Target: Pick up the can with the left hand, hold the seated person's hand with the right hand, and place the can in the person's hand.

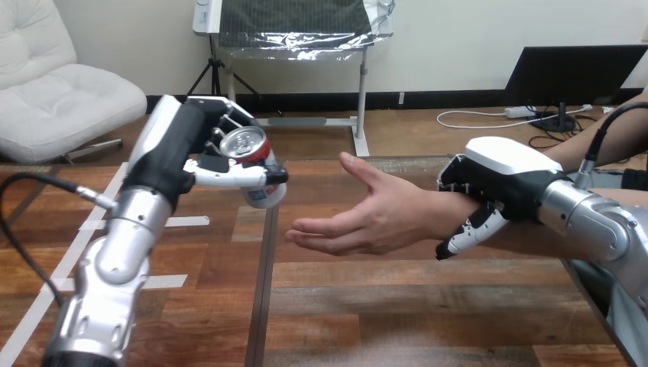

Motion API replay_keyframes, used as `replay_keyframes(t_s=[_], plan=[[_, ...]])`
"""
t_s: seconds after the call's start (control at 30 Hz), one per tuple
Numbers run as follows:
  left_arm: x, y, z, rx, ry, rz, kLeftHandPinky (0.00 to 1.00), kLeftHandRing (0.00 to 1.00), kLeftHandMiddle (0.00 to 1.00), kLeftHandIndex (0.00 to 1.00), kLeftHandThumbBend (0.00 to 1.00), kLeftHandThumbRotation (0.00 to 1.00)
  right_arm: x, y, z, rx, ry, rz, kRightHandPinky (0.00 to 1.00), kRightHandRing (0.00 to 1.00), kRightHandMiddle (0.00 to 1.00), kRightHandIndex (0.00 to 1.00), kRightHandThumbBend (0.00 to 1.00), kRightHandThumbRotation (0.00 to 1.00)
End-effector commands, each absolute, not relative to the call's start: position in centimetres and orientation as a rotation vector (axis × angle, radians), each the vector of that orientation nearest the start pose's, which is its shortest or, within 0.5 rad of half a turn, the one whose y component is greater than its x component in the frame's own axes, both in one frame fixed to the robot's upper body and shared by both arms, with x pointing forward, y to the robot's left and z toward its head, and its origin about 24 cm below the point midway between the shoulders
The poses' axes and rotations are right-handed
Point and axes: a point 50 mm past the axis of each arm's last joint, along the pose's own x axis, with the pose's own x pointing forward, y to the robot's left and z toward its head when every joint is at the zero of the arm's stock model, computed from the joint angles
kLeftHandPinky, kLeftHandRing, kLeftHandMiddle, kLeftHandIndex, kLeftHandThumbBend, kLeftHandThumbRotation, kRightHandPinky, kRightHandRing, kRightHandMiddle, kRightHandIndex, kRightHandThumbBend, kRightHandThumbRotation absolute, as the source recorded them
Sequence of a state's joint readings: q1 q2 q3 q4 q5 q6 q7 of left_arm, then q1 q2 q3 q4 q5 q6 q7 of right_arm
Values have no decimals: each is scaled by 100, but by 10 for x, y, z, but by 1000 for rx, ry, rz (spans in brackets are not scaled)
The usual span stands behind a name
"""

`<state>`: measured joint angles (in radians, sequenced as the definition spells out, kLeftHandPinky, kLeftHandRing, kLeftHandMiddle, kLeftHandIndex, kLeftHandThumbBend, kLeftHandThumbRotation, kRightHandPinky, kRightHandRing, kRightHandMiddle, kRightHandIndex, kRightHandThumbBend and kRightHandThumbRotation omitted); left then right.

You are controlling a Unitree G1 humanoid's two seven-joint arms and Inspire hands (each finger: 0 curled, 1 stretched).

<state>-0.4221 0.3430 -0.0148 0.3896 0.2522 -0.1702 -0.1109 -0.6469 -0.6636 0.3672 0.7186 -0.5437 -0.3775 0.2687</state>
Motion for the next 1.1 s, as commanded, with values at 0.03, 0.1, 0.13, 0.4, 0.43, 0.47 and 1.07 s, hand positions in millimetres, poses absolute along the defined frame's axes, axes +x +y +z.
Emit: replay_keyframes(t_s=[0.03, 0.1, 0.13, 0.4, 0.43, 0.47, 1.07], plan=[[350, 177, 127, 589, -267, -138, 30, 36, 40, 42, 69, 0, 345, -225, 85, -1270, 46, 527, 31, 34, 38, 38, 80, 20], [351, 174, 126, 578, -262, -144, 30, 36, 40, 42, 69, 0, 345, -223, 85, -1267, 42, 531, 31, 34, 38, 38, 79, 21], [352, 173, 125, 572, -260, -146, 30, 36, 40, 42, 69, 0, 345, -222, 86, -1265, 40, 533, 31, 34, 38, 38, 79, 21], [357, 161, 118, 557, -247, -166, 30, 36, 40, 43, 70, 0, 346, -216, 89, -1261, 42, 544, 33, 36, 40, 40, 79, 21], [358, 160, 117, 552, -244, -169, 30, 36, 40, 43, 70, 0, 346, -216, 89, -1260, 41, 544, 33, 36, 41, 40, 79, 21], [358, 159, 117, 549, -242, -170, 31, 36, 41, 43, 70, 0, 346, -215, 90, -1259, 41, 544, 34, 37, 41, 40, 80, 21], [366, 127, 104, 471, -213, -246, 32, 38, 42, 43, 70, 0, 346, -205, 91, -1245, 16, 554, 34, 37, 41, 40, 80, 21]])
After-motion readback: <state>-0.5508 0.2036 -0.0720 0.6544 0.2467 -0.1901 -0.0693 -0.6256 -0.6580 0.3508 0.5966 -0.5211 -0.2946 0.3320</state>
